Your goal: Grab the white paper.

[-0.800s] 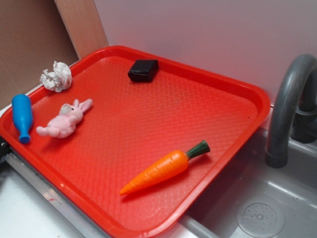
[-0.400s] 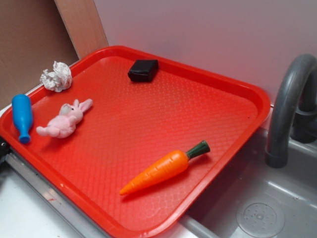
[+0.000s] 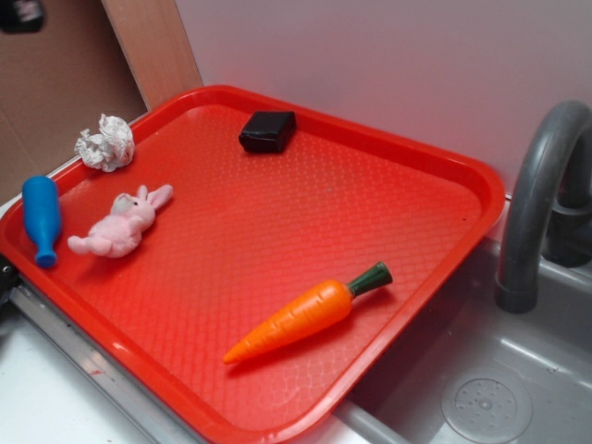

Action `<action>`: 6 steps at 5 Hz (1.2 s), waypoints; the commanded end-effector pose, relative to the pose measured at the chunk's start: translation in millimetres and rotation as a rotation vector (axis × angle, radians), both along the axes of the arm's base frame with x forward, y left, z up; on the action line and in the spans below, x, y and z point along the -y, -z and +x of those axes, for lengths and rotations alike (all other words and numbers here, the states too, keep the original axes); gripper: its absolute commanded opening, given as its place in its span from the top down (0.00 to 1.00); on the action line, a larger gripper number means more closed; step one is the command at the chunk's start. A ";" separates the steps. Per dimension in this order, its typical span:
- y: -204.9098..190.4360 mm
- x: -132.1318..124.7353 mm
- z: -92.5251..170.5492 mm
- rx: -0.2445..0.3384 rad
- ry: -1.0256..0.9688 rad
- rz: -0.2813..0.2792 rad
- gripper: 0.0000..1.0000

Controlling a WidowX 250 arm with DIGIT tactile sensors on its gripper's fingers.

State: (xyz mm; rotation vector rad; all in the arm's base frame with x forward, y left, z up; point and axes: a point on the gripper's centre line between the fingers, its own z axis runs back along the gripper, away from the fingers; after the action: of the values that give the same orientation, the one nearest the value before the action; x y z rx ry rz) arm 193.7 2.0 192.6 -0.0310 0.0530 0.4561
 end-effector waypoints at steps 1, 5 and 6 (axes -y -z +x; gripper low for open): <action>51.9 -50.6 28.6 -0.004 -0.450 -0.045 0.00; 128.0 -67.1 45.3 -0.053 -0.679 0.044 0.00; 140.1 -68.7 40.4 -0.053 -0.671 0.073 0.00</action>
State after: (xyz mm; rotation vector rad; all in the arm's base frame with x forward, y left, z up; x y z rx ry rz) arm 241.9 57.4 46.8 0.0428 0.1081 1.0913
